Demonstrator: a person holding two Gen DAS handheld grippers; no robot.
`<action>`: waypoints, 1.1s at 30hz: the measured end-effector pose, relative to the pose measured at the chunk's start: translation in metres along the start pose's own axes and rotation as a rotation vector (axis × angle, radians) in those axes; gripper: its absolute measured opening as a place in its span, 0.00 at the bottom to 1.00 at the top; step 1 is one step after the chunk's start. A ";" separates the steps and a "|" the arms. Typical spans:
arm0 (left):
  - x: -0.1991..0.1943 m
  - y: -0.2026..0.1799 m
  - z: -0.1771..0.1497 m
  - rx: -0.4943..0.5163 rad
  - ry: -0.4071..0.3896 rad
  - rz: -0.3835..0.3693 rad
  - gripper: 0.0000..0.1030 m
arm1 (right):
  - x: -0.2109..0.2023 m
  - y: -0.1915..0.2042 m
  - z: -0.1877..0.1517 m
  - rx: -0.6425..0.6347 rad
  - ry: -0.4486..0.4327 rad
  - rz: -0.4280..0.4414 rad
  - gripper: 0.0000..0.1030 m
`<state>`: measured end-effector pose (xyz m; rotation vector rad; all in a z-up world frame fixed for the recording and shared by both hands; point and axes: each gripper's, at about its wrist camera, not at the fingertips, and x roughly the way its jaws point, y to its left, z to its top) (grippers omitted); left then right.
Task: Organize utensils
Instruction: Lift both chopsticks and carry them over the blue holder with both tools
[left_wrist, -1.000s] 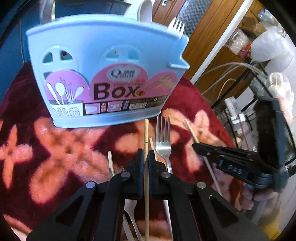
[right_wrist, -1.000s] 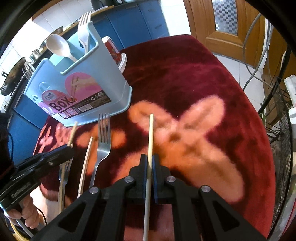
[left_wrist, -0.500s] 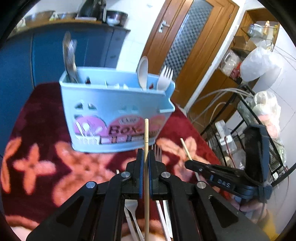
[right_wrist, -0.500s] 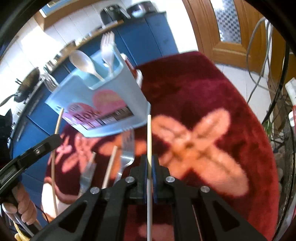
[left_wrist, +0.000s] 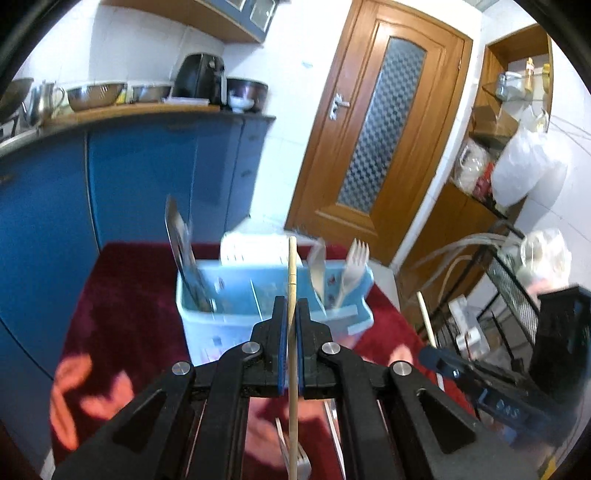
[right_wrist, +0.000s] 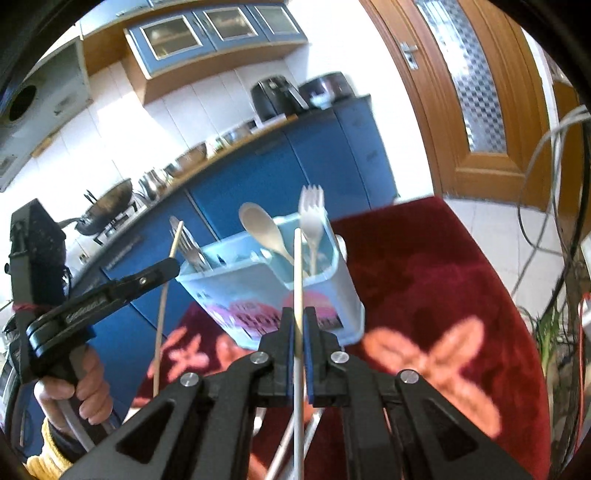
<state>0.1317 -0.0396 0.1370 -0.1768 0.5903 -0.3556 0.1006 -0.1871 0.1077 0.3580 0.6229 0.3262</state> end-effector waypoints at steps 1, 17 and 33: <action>-0.001 0.002 0.008 0.000 -0.020 0.003 0.02 | 0.001 0.002 0.004 -0.007 -0.015 0.004 0.06; 0.011 0.030 0.081 -0.004 -0.357 0.091 0.02 | 0.034 0.008 0.047 -0.047 -0.127 0.063 0.06; 0.050 0.053 0.057 0.000 -0.481 0.184 0.02 | 0.069 0.016 0.090 -0.134 -0.383 0.036 0.06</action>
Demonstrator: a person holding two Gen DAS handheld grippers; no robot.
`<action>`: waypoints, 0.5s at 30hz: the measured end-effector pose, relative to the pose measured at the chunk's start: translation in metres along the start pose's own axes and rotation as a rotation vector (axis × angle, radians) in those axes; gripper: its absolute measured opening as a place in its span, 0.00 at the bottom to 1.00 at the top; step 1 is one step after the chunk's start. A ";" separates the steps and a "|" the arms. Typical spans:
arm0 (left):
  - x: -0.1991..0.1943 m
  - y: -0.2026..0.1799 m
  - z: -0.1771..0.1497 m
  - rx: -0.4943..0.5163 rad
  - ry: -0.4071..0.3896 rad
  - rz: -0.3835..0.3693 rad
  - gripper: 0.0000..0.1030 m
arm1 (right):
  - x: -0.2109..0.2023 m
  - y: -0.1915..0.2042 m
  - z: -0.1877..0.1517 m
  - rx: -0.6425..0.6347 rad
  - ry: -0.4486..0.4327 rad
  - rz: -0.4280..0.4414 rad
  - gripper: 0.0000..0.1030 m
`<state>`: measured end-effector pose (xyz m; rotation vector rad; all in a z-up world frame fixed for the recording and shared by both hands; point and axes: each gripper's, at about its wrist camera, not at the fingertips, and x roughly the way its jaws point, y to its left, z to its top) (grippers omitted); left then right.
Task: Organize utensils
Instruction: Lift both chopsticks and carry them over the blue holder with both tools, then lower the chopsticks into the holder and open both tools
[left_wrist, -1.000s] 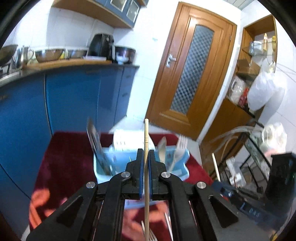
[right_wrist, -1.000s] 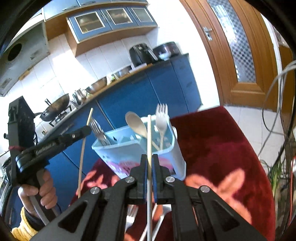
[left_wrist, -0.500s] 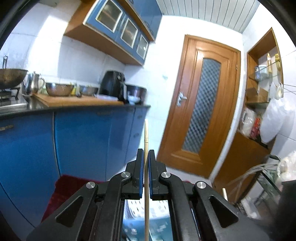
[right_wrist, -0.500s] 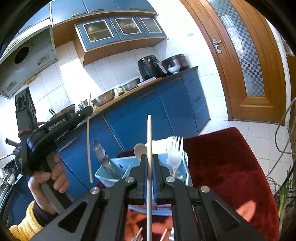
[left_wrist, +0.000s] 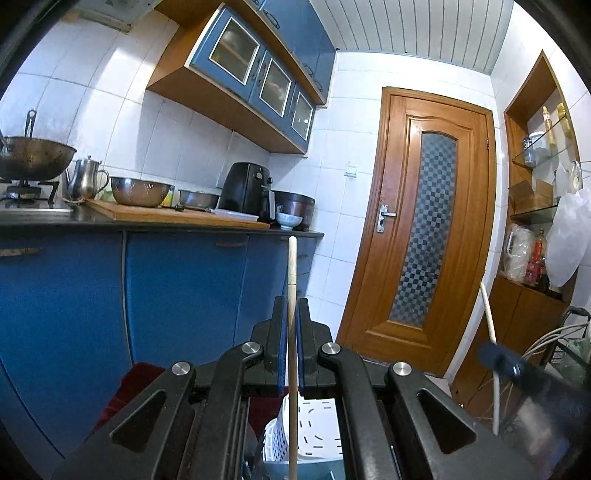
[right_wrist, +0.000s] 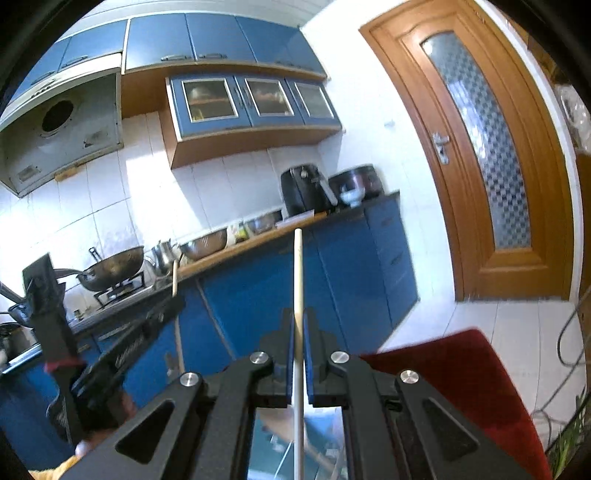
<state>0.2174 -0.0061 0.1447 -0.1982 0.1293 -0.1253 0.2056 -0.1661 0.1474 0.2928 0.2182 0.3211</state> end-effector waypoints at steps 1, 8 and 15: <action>0.001 0.001 -0.003 -0.003 0.001 0.000 0.02 | 0.004 0.000 -0.001 -0.012 -0.015 -0.009 0.06; 0.005 0.005 -0.015 -0.015 0.006 -0.011 0.02 | 0.027 0.003 -0.016 -0.105 -0.065 -0.066 0.06; 0.006 0.008 -0.028 -0.012 0.016 -0.008 0.02 | 0.027 0.004 -0.034 -0.144 -0.052 -0.070 0.06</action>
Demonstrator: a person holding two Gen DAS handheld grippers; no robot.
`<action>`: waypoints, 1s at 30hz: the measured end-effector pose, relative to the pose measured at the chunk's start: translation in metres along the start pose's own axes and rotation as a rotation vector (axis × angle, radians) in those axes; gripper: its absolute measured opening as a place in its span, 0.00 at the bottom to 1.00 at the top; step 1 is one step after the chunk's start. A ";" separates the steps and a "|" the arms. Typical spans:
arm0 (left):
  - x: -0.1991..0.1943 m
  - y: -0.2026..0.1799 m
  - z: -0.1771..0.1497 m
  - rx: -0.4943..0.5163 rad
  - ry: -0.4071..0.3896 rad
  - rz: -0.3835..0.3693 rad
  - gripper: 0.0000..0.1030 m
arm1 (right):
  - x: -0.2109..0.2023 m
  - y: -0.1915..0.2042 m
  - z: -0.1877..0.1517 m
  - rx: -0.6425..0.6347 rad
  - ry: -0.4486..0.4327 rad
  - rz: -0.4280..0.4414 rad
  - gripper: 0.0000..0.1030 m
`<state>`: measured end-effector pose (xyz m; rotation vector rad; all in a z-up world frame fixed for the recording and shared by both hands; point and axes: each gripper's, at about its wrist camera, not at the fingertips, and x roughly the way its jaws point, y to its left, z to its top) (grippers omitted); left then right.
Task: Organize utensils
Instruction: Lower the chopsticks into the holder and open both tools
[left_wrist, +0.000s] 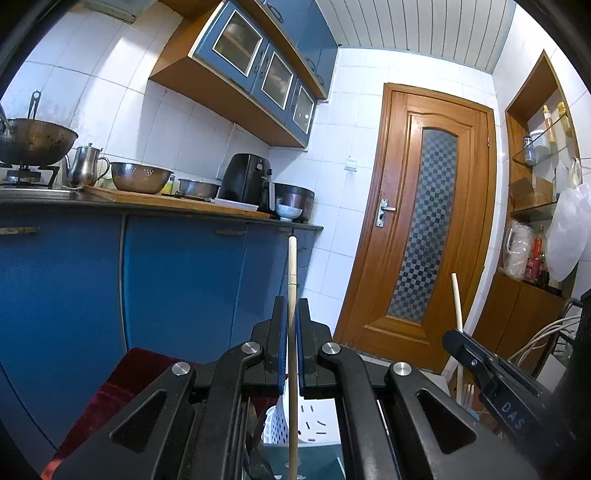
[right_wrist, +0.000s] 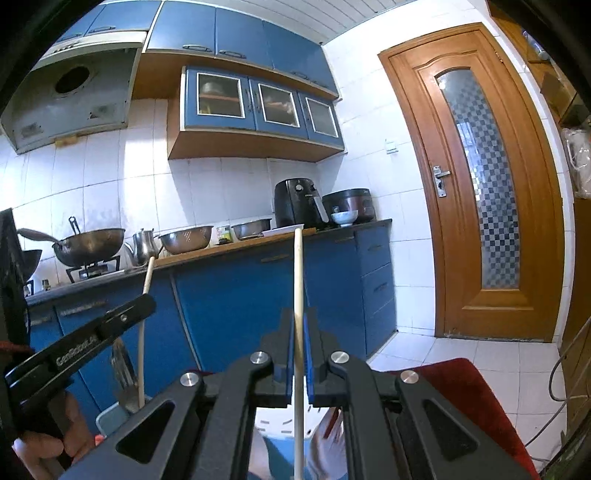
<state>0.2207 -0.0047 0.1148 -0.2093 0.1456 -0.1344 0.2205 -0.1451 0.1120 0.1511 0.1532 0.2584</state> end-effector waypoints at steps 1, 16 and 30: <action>0.001 0.000 -0.002 -0.001 0.007 -0.002 0.02 | -0.001 0.000 -0.001 -0.002 0.001 0.003 0.06; -0.012 -0.008 -0.012 0.033 0.071 -0.020 0.16 | -0.017 0.000 -0.012 0.027 0.091 0.031 0.18; -0.038 -0.016 -0.002 0.032 0.129 -0.047 0.28 | -0.053 0.004 0.009 0.064 0.086 0.034 0.35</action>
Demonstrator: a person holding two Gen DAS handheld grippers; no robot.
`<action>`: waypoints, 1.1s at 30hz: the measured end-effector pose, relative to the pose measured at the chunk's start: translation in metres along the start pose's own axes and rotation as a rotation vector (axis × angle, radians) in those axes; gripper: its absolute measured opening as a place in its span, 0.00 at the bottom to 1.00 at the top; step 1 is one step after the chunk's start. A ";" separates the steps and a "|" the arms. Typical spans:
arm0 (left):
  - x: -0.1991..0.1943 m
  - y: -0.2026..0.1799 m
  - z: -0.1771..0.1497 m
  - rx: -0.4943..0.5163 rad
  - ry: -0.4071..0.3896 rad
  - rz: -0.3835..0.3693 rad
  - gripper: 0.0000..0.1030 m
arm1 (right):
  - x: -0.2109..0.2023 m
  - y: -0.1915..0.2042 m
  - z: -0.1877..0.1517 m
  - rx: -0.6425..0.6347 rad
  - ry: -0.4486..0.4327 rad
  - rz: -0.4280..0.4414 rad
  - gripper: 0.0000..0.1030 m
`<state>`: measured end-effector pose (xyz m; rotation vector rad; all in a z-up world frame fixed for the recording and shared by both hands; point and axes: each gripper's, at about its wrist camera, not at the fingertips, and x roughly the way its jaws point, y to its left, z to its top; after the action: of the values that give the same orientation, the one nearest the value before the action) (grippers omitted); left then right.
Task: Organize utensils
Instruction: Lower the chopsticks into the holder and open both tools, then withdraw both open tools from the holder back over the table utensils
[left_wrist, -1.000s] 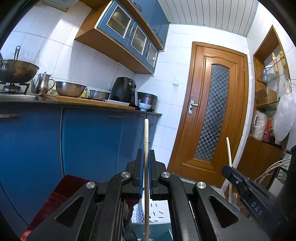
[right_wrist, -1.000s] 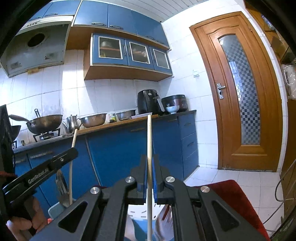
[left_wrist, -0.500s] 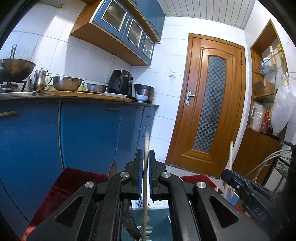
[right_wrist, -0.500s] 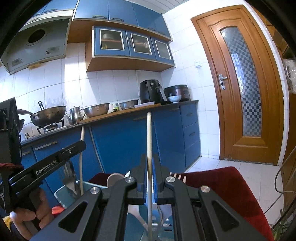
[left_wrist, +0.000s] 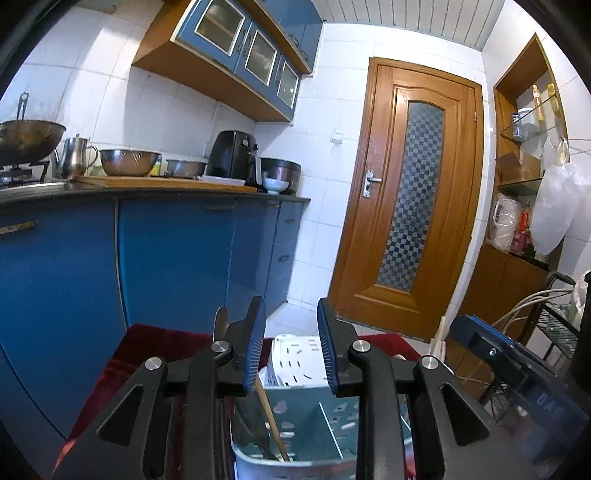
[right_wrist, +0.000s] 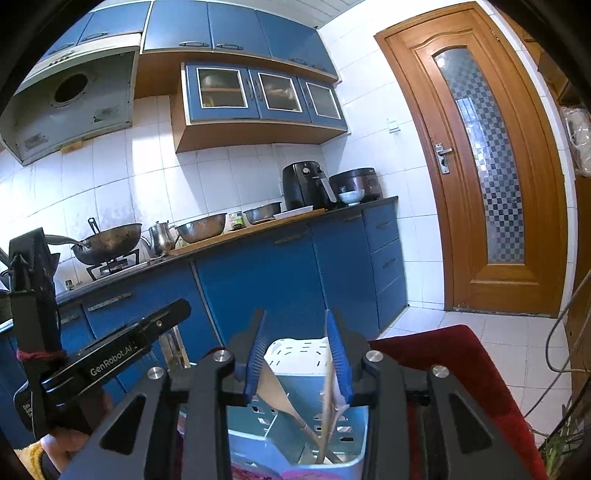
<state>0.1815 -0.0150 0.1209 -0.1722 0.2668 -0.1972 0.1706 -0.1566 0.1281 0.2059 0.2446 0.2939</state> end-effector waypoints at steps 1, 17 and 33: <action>-0.002 0.000 0.001 -0.004 0.011 -0.005 0.28 | -0.002 0.000 0.001 0.000 0.000 -0.002 0.35; -0.054 0.002 0.010 -0.033 0.079 -0.028 0.28 | -0.056 0.010 0.009 0.043 0.037 -0.004 0.35; -0.114 -0.004 -0.012 0.011 0.179 -0.010 0.28 | -0.089 0.024 -0.017 0.064 0.156 -0.031 0.35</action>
<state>0.0693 0.0037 0.1381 -0.1452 0.4432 -0.2244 0.0769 -0.1590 0.1360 0.2421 0.4116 0.2720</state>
